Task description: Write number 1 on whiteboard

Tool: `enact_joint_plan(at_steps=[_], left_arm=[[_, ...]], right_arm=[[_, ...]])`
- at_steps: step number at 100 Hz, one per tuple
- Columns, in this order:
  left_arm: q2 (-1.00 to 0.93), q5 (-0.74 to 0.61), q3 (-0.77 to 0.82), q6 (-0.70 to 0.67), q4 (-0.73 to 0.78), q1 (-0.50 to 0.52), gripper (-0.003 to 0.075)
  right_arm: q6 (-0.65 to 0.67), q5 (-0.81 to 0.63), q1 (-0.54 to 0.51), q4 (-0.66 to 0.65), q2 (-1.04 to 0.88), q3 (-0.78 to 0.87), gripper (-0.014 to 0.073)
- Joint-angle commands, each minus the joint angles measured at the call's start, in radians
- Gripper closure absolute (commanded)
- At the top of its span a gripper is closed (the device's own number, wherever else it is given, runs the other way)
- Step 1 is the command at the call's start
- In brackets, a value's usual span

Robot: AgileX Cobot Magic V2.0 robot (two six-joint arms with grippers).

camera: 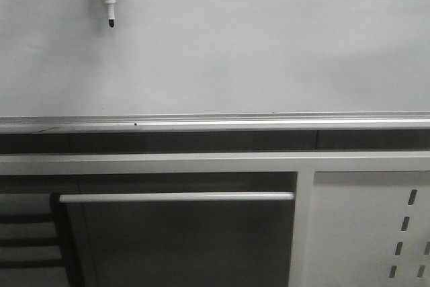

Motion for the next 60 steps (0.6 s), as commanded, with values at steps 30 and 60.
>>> enact_joint_plan(at_steps=[30, 60], left_arm=[[-0.019, -0.052, -0.032, -0.012, 0.068, 0.015, 0.0639], [-0.019, -0.048, -0.032, -0.012, 0.068, 0.017, 0.0639]], right_arm=[[-0.008, -0.064, 0.001, -0.001, 0.004, -0.025, 0.0657], [-0.008, -0.062, 0.001, -0.001, 0.004, -0.025, 0.0657]])
